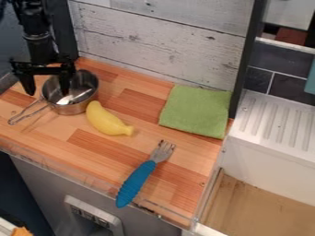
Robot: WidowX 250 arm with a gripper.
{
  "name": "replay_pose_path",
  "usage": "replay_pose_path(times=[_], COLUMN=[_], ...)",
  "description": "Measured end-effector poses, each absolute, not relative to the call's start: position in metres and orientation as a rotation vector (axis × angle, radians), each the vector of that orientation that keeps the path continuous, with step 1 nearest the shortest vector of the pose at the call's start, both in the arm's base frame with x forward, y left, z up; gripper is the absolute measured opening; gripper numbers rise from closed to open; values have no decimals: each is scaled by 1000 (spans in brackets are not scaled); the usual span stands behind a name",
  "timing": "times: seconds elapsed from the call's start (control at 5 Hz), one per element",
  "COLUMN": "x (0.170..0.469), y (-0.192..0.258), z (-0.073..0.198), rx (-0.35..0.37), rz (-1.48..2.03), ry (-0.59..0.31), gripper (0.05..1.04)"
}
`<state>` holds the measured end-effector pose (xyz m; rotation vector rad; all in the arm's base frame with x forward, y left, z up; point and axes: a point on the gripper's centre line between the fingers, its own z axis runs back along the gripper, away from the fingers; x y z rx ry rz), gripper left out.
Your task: Put the silver pot on the green cloth.
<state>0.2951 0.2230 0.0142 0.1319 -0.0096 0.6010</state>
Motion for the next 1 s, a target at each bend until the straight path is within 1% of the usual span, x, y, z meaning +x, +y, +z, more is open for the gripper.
replay_pose_path(times=[0.2,0.4,0.6,0.8,1.0], x=[293,295,291,288,277], y=[220,222,223,222,213], z=[14,12,9,8,22], rx=[137,143,167,173,145], rz=[591,604,621,630,620], ry=[13,-3,14,29,59], gripper=[658,347,145,91,87])
